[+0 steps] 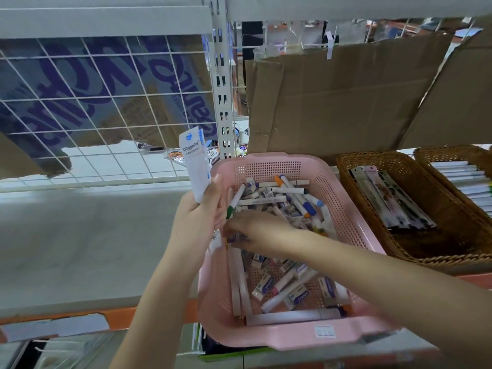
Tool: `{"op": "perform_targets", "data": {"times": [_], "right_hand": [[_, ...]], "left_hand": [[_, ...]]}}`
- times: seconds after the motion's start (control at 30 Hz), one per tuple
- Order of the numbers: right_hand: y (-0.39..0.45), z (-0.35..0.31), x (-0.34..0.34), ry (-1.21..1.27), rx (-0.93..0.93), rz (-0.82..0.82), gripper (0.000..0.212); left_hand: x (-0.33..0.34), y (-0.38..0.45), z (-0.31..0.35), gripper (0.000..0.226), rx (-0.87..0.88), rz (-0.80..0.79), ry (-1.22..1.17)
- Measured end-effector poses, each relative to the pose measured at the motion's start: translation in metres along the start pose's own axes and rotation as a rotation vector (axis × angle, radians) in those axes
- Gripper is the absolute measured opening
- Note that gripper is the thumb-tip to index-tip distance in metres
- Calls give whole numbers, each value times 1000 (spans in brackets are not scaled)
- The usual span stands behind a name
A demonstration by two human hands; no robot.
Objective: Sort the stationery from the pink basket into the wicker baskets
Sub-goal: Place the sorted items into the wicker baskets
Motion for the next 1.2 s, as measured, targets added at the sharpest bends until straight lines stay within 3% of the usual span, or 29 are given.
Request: {"op": "perform_targets", "data": {"times": [0.37,0.9,1.2], "right_hand": [[2,1,18,87,140,117,17],[5,7,19,138,72,111,19],[-2,-8,15,29,-98,174,16]], "left_hand": [[-1,0,3,55,14,11,14],[0,-4,5,49,7,13,-8],[3,-10,9,41,19,-8,20]]}}
Point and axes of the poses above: each hand's wrist, its own y-axis towards the middle knuckle, its own x-axis out of the palm, z = x × y, the point moved 8 cm from there along y, towards the middle knuckle, and after that the axes turned 2 degrees about -y, right-handed, at the moved point
